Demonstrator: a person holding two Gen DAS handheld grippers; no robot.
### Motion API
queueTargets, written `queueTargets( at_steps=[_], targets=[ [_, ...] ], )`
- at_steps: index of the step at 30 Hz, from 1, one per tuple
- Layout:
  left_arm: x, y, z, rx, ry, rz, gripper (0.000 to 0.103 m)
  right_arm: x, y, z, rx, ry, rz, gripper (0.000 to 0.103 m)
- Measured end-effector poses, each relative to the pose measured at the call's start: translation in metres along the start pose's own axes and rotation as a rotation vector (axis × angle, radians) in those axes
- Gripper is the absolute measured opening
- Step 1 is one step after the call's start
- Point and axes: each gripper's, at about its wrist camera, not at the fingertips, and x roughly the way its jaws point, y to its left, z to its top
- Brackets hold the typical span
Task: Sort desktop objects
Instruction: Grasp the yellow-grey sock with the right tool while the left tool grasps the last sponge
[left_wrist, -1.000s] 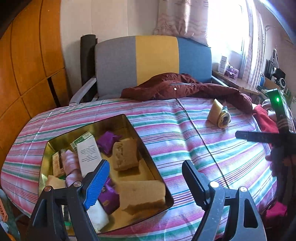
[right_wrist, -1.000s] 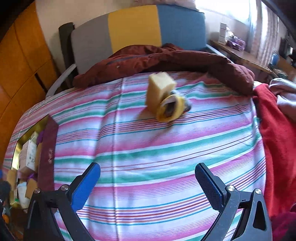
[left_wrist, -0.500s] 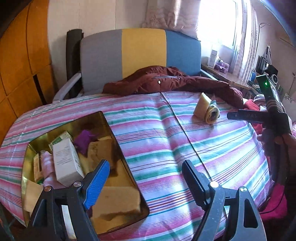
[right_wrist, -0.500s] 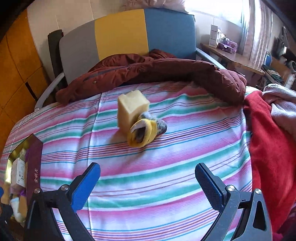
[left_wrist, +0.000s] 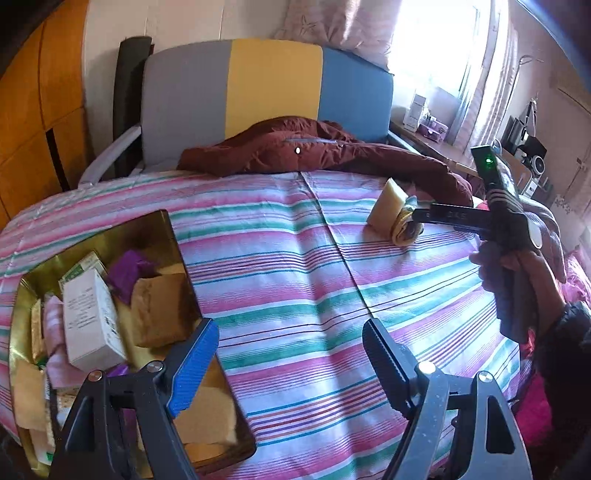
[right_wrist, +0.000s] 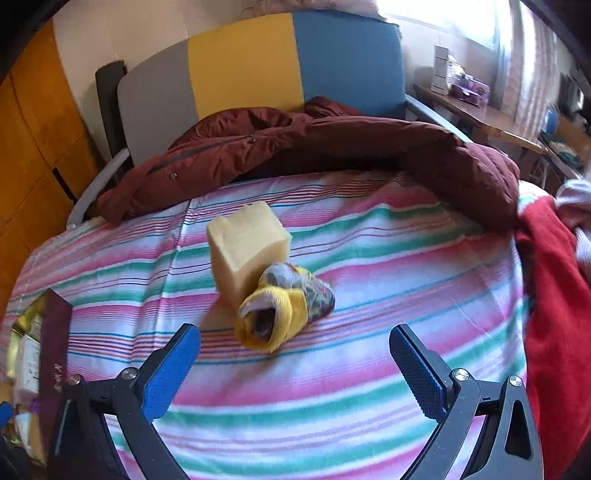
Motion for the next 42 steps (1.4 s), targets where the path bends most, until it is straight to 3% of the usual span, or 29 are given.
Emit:
queueTargets(
  at_steps=[11,18,23,32,37,39,42],
  targets=[
    [0.031,-0.009,0.022,-0.010,0.049,-0.049,0.081,0.057,0.009,0.020,-0.143,0.070,0.052,0.100],
    [0.052,-0.024,0.044,0.008,0.077,-0.035,0.081,0.068,0.012,0.017,-0.185,0.110,0.110,0.063],
    [0.069,-0.034,0.058,0.006,0.095,-0.064,0.080,0.054,0.007,0.012,-0.165,0.123,0.133,0.052],
    [0.100,-0.071,0.086,0.036,0.133,-0.178,0.082,0.019,0.003,-0.011,-0.201,0.160,0.190,0.051],
    [0.112,-0.095,0.097,0.044,0.170,-0.284,0.084,0.017,-0.012,-0.028,-0.175,0.182,0.250,0.053],
    [0.114,-0.107,0.101,0.053,0.163,-0.288,0.085,0.021,-0.017,-0.032,-0.156,0.192,0.265,0.060],
    [0.118,-0.121,0.108,0.064,0.154,-0.314,0.087,0.023,-0.026,-0.033,-0.101,0.196,0.309,0.062]
  ],
)
